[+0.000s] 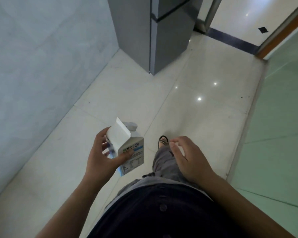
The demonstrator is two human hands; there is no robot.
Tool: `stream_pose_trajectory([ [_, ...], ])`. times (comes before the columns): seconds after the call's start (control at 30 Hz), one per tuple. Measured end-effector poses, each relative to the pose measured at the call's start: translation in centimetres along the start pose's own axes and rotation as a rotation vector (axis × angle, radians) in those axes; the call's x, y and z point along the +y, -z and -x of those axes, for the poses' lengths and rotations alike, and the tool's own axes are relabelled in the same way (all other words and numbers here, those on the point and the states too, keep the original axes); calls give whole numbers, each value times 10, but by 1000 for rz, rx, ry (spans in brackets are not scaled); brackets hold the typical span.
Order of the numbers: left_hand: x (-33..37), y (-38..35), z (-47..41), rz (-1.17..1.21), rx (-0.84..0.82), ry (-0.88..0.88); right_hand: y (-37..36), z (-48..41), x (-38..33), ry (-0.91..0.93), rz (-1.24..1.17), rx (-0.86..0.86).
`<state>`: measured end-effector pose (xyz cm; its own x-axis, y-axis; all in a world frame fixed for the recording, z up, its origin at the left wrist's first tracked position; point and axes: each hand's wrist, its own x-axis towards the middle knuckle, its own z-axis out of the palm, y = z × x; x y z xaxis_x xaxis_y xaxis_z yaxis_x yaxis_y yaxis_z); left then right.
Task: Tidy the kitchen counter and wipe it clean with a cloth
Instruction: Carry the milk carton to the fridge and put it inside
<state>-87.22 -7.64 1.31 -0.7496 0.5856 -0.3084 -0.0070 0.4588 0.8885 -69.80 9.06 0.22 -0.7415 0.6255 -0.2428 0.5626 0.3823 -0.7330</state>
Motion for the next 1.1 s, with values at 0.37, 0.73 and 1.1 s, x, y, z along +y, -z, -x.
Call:
stream_pose_trajectory([
  [0.37,110,-28,-201,176,201,86,106,-254,-39,140,97,-111],
  [0.73,161,7,-441,142,201,63,117,-494,-95,249,118,33],
  [1.1,316,67,-700,37,-16,-314,187,-710,-224,170,-81,675],
])
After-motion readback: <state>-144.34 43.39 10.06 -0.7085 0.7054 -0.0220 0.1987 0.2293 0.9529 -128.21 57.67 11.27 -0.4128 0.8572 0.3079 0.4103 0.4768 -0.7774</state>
